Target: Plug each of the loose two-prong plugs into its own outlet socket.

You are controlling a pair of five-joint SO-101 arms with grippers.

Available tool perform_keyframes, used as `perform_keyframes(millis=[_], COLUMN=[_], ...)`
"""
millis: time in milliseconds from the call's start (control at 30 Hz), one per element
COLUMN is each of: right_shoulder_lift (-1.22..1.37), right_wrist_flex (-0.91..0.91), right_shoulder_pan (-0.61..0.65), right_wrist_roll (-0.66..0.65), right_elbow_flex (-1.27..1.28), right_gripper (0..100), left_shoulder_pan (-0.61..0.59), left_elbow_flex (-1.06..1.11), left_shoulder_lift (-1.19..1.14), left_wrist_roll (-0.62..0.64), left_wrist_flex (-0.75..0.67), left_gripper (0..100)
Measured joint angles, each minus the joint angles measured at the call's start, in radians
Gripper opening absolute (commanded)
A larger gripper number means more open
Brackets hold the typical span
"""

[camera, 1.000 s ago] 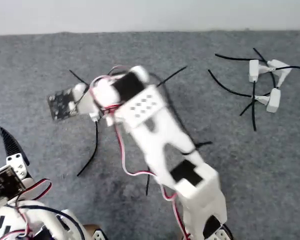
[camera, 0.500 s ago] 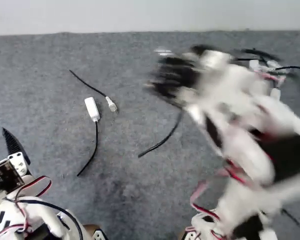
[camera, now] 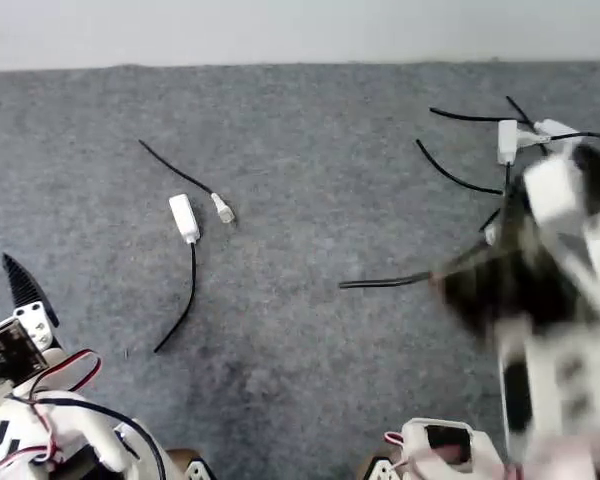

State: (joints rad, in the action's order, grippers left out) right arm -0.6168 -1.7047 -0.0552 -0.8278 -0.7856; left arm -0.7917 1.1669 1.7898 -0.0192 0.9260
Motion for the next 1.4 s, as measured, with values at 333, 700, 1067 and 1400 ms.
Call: perform_keyframes(millis=[333,700,1067,1400], right_shoulder_lift=[0.528,0.852,0.855,0.91], right_wrist_flex=[1.051,0.651,-0.04,-0.051], right_shoulder_pan=[-0.284,-0.253,0.074,0.184], right_wrist_roll=[0.153,0.167,0.175,0.238], right_elbow_flex=[0.563,0.074,-0.207,-0.143], right_gripper=[25.0,28.8,27.7,27.7], left_shoulder_pan=[0.002,0.077,0.132,0.414], left_elbow_flex=[0.0,0.015,0.02,0.172], left_shoulder_lift=[0.0,0.0,0.0,-0.012], left_wrist_roll=[0.0,0.0,0.0,-0.041], left_wrist_flex=[0.0,0.0,0.006,0.011], left_gripper=[22,22,22,22])
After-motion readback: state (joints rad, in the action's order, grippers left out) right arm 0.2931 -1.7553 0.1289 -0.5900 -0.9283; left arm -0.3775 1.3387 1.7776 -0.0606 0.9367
